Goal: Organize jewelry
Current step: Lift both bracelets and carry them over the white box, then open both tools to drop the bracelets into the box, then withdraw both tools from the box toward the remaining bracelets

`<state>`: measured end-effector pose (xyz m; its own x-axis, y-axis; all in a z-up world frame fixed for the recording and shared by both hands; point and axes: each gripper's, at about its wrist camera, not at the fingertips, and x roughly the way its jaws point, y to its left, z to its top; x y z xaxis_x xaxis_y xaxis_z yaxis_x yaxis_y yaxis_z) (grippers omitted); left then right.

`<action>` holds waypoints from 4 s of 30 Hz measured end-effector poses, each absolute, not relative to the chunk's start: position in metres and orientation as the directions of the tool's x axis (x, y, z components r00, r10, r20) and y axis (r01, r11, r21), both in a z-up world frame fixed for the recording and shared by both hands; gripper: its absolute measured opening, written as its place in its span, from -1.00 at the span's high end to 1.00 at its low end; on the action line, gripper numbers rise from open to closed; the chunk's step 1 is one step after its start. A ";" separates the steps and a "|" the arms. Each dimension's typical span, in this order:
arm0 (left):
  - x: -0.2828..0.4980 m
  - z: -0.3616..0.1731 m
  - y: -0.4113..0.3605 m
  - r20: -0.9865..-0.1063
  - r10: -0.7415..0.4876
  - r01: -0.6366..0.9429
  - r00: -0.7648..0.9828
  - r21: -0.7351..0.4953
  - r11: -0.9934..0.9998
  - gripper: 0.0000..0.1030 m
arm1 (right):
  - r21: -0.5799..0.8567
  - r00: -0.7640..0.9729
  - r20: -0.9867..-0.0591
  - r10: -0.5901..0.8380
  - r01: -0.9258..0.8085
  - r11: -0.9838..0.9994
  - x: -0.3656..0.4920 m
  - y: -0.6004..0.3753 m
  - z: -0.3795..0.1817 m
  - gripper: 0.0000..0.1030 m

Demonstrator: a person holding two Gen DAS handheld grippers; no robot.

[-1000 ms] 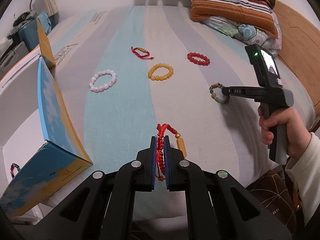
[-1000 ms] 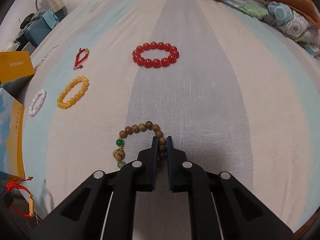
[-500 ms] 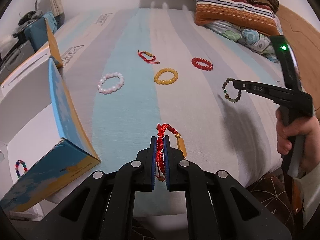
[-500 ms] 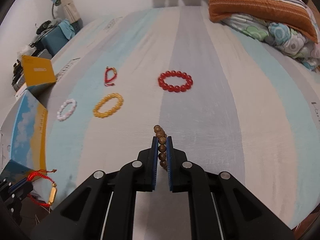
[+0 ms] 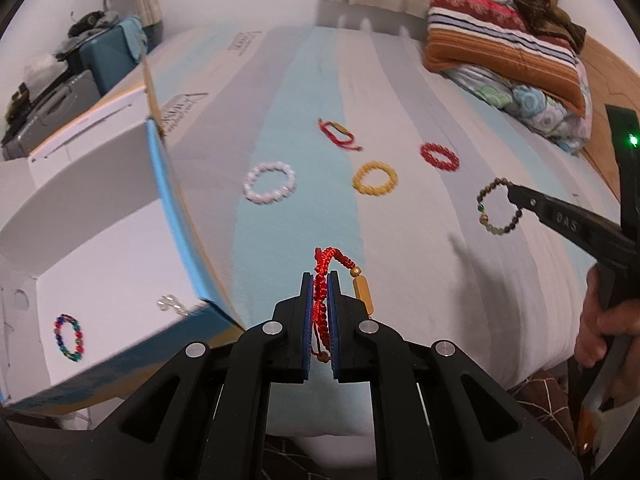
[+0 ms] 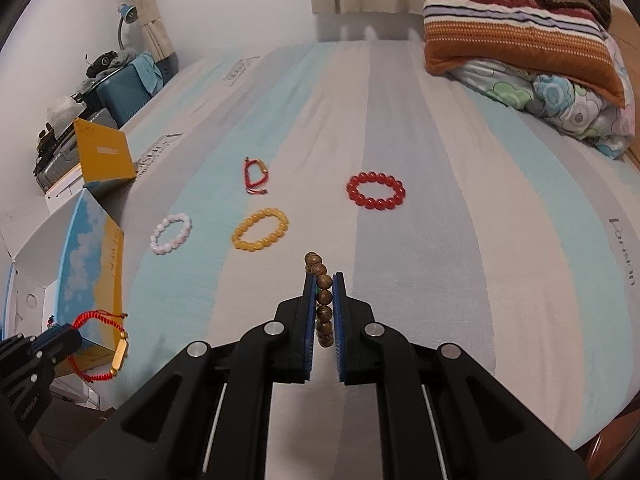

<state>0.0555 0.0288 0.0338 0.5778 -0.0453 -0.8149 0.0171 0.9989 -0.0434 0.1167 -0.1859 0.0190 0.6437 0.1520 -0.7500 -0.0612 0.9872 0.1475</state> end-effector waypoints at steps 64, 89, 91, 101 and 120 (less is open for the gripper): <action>-0.025 0.023 0.331 -0.864 0.261 -0.489 0.431 0.019 0.872 0.85 | 0.069 0.484 -0.793 0.371 -0.534 0.843 0.084 0.162 0.039 0.10; -0.005 0.065 0.241 -0.780 0.236 -0.397 0.579 -0.016 0.918 -0.89 | 0.044 0.670 -0.681 0.295 -0.364 0.930 0.078 0.040 0.080 -0.85; 0.001 0.066 0.229 -0.782 0.214 -0.377 0.586 -0.029 0.926 -0.89 | 0.046 0.676 -0.681 0.281 -0.343 0.938 0.079 0.026 0.080 -0.85; 0.037 0.074 0.157 -0.765 0.166 -0.266 0.622 -0.007 0.964 -0.89 | 0.041 0.708 -0.676 0.203 -0.239 0.970 0.094 -0.062 0.079 -0.85; 0.147 0.020 -0.012 -0.779 -0.031 0.000 0.626 -0.040 0.999 -0.89 | 0.042 0.664 -0.745 0.067 -0.054 0.998 0.205 -0.212 0.027 -0.85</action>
<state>0.1471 -0.0119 0.0204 0.6263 -0.0313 -0.7790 0.0001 0.9992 -0.0401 0.2047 -0.2124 0.0266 0.6636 0.0669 -0.7451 -0.0539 0.9977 0.0415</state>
